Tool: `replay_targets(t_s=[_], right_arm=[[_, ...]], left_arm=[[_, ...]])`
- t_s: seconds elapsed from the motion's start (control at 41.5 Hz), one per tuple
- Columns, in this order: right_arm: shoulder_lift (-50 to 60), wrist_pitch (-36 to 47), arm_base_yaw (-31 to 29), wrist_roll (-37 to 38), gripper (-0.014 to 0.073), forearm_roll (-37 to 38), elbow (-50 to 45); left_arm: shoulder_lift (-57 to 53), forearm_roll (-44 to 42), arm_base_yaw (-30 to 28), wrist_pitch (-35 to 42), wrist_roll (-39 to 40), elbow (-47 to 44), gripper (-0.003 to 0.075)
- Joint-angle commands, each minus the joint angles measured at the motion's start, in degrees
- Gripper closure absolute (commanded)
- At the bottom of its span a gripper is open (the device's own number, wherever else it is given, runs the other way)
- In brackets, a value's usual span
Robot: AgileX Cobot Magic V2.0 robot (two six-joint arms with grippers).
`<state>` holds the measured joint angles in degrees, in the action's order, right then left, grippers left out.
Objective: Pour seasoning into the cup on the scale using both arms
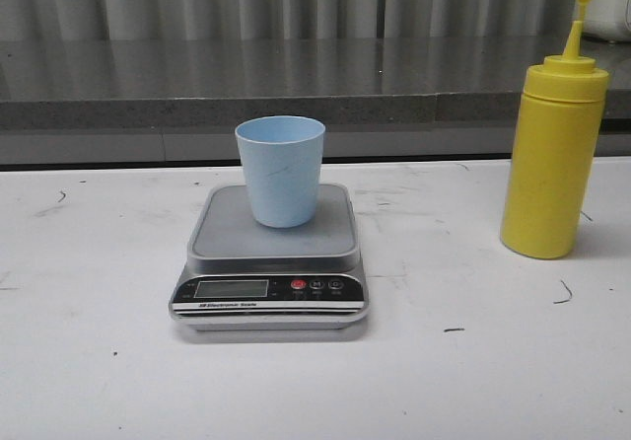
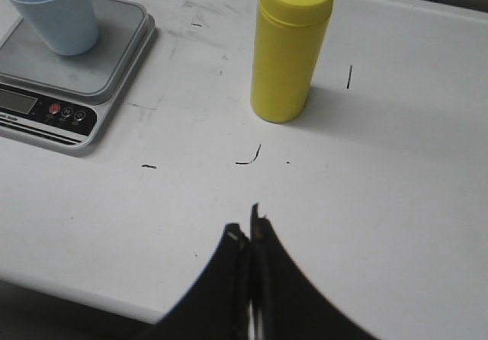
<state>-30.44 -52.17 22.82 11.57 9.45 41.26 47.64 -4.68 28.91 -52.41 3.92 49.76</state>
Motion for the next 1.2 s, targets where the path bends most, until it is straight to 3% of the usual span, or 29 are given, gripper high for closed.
replay_targets(t_s=[0.0, 0.144, 0.265, 0.602, 0.77, 0.891, 1.18], right_arm=[[-0.2, 3.4, 0.0, -0.4, 0.0715, 0.5, 1.8], [-0.2, 3.2, 0.0, -0.4, 0.0715, 0.5, 1.8], [-0.2, 3.2, 0.0, -0.4, 0.0715, 0.5, 1.8], [-0.2, 3.2, 0.0, -0.4, 0.0715, 0.5, 1.8], [-0.2, 3.2, 0.0, -0.4, 0.0715, 0.5, 1.8], [-0.2, 3.2, 0.0, -0.4, 0.0715, 0.5, 1.8], [-0.2, 3.2, 0.0, -0.4, 0.0715, 0.5, 1.8]], left_arm=[[-2.4, 0.6, 0.1, 4.4, 0.5, 0.9, 0.0740], [-8.8, -1.3, -4.6, 9.0, 0.5, -2.2, 0.0740], [-16.2, -1.3, -11.0, 17.6, 0.5, -8.3, 0.0740], [-36.5, 1.5, -26.3, 43.9, 0.5, -35.2, 0.0740], [-45.3, 2.8, -28.7, 54.1, 0.5, -46.4, 0.0740], [-48.7, 3.5, -28.8, 58.0, 0.5, -51.2, 0.0740], [-49.2, 4.7, -28.8, 55.8, 0.5, -51.1, 0.0740]])
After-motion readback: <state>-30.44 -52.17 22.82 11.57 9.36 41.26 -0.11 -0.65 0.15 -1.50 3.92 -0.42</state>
